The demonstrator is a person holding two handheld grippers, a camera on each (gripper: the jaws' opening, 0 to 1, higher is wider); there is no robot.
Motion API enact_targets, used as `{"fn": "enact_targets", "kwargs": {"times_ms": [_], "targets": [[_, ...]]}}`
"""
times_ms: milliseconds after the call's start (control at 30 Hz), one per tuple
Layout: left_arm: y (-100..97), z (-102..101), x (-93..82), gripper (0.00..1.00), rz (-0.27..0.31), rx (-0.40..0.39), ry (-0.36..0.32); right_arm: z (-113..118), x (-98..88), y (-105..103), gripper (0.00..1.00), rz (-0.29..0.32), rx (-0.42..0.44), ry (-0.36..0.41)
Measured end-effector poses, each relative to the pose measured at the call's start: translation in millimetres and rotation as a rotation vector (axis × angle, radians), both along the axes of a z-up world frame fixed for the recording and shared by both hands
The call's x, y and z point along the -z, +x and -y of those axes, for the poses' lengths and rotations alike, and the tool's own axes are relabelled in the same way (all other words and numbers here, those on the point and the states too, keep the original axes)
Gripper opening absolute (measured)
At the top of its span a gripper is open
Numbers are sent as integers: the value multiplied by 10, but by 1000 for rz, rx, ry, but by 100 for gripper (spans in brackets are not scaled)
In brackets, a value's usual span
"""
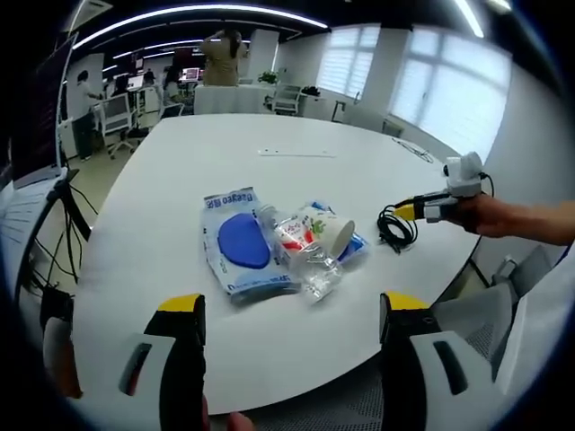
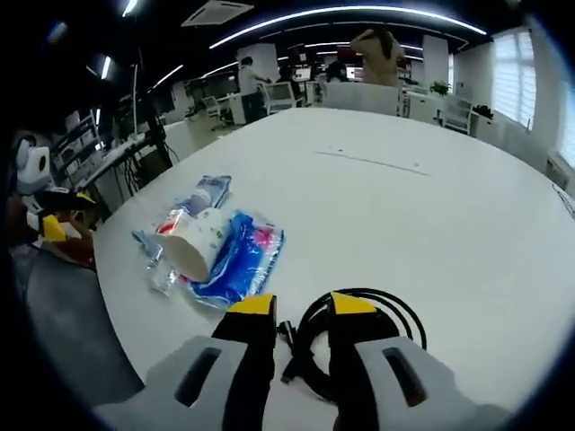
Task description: Arrange the tabletop items into an orderly group along one side of the table until the central work area is clear of visible clutter.
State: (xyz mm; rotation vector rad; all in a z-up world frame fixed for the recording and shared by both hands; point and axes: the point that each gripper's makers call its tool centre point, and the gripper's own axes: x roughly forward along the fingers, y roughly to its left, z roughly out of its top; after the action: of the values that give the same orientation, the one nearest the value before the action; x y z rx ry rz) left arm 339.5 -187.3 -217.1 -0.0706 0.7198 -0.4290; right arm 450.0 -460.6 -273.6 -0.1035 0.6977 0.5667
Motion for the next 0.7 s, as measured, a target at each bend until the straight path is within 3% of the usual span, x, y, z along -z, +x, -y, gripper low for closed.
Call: {"fn": "enact_targets", "kwargs": {"times_ms": [567,700], "targets": [[-16,-30,27,81,-2,-15,-24,-687,-196,32,21,30,-159,6],[-13,-37,26,81,-1,-13,-27,-811,-170,11,22,26,-207,-7]]}}
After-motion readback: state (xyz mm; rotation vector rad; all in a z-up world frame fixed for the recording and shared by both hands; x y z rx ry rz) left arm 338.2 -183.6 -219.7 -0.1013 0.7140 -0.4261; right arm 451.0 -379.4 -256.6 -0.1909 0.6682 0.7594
